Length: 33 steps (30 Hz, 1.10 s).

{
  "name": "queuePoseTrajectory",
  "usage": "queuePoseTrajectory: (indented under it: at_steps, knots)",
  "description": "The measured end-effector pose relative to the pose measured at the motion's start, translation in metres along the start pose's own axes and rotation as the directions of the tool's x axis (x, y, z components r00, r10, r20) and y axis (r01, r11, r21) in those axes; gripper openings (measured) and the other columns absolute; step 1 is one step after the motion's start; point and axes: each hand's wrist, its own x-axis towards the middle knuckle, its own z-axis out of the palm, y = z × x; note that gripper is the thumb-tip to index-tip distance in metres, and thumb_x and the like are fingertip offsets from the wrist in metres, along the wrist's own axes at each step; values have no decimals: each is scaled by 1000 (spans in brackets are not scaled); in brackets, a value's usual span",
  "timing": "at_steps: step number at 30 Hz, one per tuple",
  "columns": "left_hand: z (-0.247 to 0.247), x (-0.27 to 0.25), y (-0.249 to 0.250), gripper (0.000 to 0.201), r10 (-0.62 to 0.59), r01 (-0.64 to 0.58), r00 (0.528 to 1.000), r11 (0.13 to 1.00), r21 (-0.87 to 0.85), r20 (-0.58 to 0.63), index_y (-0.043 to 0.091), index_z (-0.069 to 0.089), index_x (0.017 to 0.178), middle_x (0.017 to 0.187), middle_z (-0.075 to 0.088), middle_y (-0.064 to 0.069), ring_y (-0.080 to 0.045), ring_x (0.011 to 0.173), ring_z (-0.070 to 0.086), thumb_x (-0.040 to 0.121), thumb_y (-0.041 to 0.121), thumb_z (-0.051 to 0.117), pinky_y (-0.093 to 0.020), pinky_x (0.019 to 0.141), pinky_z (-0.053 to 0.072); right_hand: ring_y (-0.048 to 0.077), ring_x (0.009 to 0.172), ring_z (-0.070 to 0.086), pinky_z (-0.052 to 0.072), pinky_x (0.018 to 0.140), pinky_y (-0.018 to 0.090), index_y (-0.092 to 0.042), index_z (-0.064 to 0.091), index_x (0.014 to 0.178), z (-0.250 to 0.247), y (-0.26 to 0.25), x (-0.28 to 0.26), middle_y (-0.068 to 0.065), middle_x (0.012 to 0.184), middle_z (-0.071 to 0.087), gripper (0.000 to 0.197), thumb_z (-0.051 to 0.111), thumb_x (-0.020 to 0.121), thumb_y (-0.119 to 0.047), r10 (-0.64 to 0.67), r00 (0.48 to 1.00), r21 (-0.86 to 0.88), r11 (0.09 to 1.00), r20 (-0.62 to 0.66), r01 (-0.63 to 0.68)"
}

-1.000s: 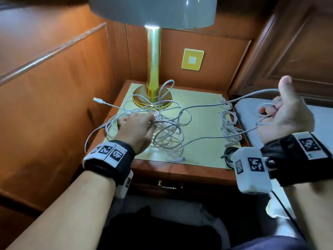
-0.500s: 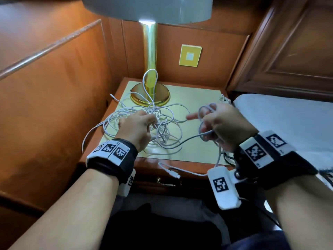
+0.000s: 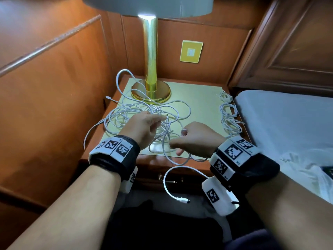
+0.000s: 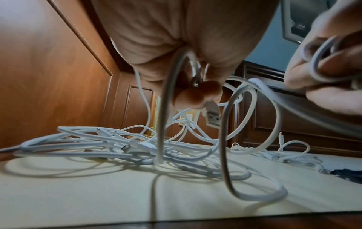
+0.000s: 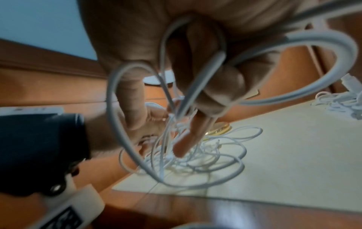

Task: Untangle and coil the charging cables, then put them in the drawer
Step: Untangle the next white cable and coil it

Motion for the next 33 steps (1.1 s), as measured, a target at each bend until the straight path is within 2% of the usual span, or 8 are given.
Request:
queuePoseTrajectory:
  at_steps: [3, 6, 12, 16, 19, 23, 27, 33]
  knots:
    - [2, 1, 0, 26, -18, 17, 1000, 998, -59, -19, 28, 73, 120, 95, 66, -7, -19, 82, 60, 100, 20, 59, -19, 74, 38, 17, 62, 59, 33, 53, 31, -17, 40, 55, 10, 1, 5, 15, 77, 75, 61, 79, 71, -62, -7, 997, -89, 996, -79, 0]
    - [2, 0, 1, 22, -37, 32, 999, 987, -156, -29, 24, 76, 114, 81, 67, 1, 0, 58, 51, 99, 20, 61, -13, 62, 38, 19, 57, 52, 31, 51, 31, -16, 41, 59, 16, 2, 7, 5, 60, 54, 60, 79, 72, -60, 0, 987, -152, 988, -162, -25]
    - [-4, -5, 8, 18, -86, 65, 995, 944, -323, -53, 15, 76, 110, 47, 60, 19, -2, 40, 59, 97, 16, 65, -12, 48, 47, 19, 57, 44, 32, 55, 32, -16, 45, 62, 17, 8, 15, 3, 62, 47, 60, 82, 67, -63, 40, 969, -94, 994, -245, -64]
    - [-4, -5, 11, 19, -107, 82, 993, 934, -347, -53, 12, 76, 110, 73, 72, 8, -5, 48, 66, 95, 18, 68, -11, 50, 49, 13, 60, 61, 37, 53, 26, -16, 45, 58, 16, 9, 14, -5, 56, 62, 45, 80, 74, -41, 4, 991, -72, 997, -137, -14]
    - [-4, -4, 10, 18, -154, 137, 988, 911, -389, -12, 11, 75, 109, 62, 70, 10, -9, 49, 68, 94, 19, 68, -15, 51, 52, 8, 58, 61, 37, 54, 26, -15, 48, 65, 9, 5, 11, -2, 62, 73, 31, 60, 87, -34, 37, 998, 50, 998, -54, -35]
    - [-2, -4, 13, 18, -155, 138, 988, 910, -390, -12, 9, 75, 108, 62, 73, -2, -14, 53, 70, 94, 20, 69, -25, 58, 60, 9, 34, 35, 28, 49, 26, -13, 50, 69, -5, -1, 2, 6, 68, 75, 53, 42, 93, -60, 136, 990, 232, 963, 29, -139]
    - [0, -2, 16, 22, -153, 136, 988, 921, -366, -18, 10, 76, 110, 80, 77, -1, -2, 58, 68, 92, 21, 72, -15, 62, 56, 4, 38, 46, 37, 60, 30, -15, 55, 60, 0, -1, -4, 0, 57, 69, 71, 49, 78, -83, 73, 996, 24, 997, 53, -74]
    - [2, -3, 16, 21, -158, 144, 987, 909, -390, -3, 8, 76, 110, 67, 75, -2, -14, 57, 72, 93, 19, 70, -30, 63, 62, 16, 64, 58, 38, 61, 31, -5, 68, 71, -2, 9, 4, 5, 70, 70, 39, 53, 94, -32, -23, 994, -63, 998, -111, 16]
